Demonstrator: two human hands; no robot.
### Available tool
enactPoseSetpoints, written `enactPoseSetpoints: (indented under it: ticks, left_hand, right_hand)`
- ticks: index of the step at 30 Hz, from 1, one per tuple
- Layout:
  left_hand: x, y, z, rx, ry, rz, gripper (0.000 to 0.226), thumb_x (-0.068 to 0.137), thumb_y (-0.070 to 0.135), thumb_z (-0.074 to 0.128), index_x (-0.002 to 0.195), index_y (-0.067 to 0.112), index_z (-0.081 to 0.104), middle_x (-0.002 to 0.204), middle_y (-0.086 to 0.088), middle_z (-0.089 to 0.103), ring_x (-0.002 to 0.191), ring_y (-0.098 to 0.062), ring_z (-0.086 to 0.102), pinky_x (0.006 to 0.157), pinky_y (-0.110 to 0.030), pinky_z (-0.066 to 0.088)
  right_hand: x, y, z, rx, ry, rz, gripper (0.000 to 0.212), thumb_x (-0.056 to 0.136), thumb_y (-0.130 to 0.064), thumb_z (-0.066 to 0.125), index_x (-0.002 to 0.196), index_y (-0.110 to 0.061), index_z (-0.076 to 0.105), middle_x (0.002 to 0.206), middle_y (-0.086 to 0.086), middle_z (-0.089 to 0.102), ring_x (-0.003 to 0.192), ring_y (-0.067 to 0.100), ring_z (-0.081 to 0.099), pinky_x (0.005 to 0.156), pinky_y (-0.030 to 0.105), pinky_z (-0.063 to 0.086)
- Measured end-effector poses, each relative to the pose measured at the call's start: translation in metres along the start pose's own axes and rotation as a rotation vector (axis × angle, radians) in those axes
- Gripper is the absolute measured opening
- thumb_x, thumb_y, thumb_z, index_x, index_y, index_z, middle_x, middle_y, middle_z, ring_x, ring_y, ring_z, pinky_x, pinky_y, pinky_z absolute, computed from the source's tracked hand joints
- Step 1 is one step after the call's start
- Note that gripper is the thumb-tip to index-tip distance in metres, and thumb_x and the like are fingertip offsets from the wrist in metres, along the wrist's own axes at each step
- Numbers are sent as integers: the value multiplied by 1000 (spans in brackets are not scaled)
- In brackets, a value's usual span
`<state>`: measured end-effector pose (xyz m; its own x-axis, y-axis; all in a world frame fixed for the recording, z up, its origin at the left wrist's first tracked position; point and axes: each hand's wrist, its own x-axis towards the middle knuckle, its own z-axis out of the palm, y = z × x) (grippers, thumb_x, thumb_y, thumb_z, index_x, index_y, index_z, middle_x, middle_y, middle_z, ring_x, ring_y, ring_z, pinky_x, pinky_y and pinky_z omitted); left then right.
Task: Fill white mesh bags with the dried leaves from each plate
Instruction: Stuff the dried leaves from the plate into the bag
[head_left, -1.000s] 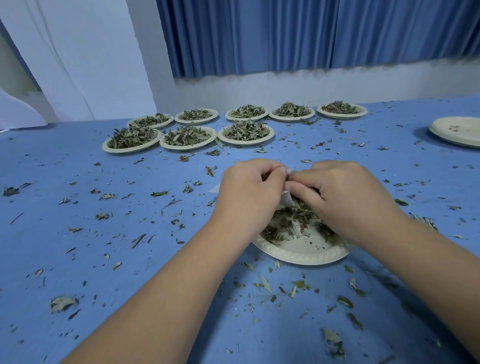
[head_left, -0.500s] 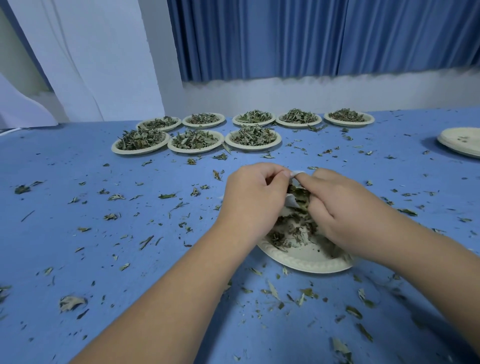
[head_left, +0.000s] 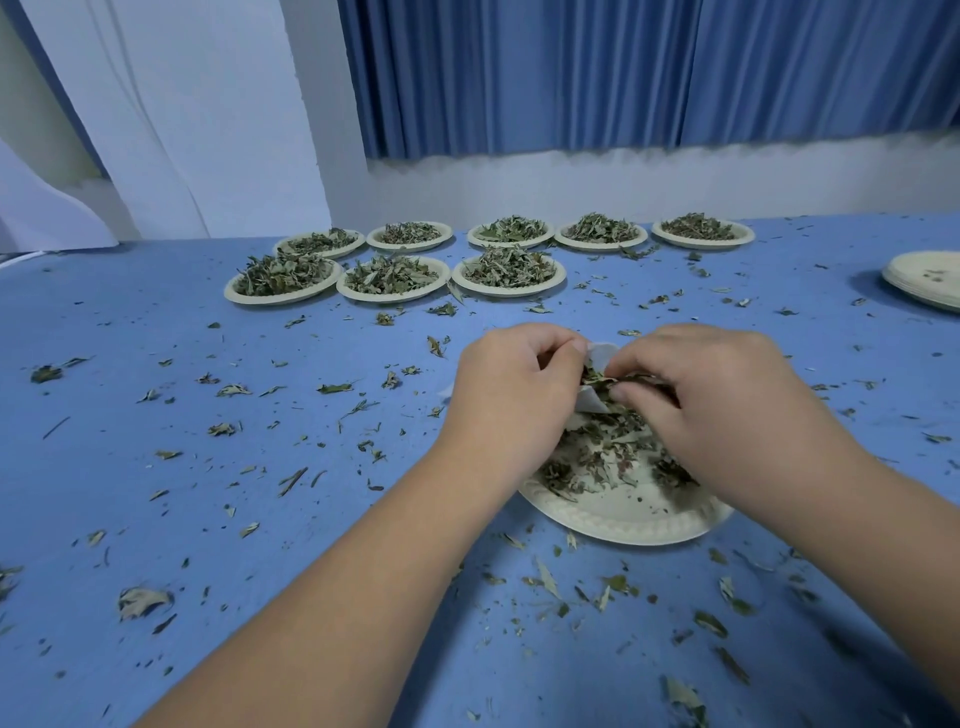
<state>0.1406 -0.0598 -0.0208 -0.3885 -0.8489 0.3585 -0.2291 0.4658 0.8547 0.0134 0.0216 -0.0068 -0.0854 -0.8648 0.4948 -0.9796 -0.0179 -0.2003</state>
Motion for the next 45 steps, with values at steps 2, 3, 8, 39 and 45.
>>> enactPoseSetpoints:
  ticks: [2, 3, 8, 39, 45]
  left_hand:
    - [0, 1, 1, 1, -4, -2, 22, 95, 24, 58, 84, 20, 76, 51, 17, 56, 52, -1, 49, 55, -21, 43]
    - [-1, 2, 1, 4, -3, -1, 22, 95, 23, 58, 84, 20, 77, 52, 17, 57, 53, -1, 50, 56, -21, 44]
    - [0, 2, -1, -7, 8, -3, 22, 94, 21, 58, 82, 22, 76, 55, 15, 59, 56, -8, 54, 59, -28, 47]
    - [-2, 4, 0, -48, -7, 15, 22, 93, 22, 59, 79, 26, 75, 54, 15, 57, 52, 0, 48, 50, -14, 38]
    - [-1, 6, -7, -108, 70, -15, 30, 94, 25, 60, 68, 34, 70, 62, 7, 64, 55, -1, 51, 52, -14, 40]
  right_hand:
    - [0, -1, 2, 48, 14, -16, 12, 85, -13, 68, 94, -15, 76, 88, -1, 62, 82, 18, 57, 71, 25, 39]
    - [0, -1, 3, 88, 24, -12, 14, 86, -11, 68, 96, -15, 76, 88, -1, 59, 82, 17, 54, 69, 21, 37]
    - [-3, -2, 4, 279, 25, -5, 31, 90, -3, 56, 111, -20, 72, 89, -5, 49, 82, 9, 47, 67, 7, 33]
    - [0, 1, 2, 269, 231, 20, 19, 84, -21, 70, 102, -26, 73, 75, -28, 59, 76, -8, 50, 72, 5, 34]
    - [-2, 21, -15, 358, 24, 83, 59, 66, -66, 63, 121, -44, 54, 111, -27, 49, 99, -13, 49, 80, 10, 40]
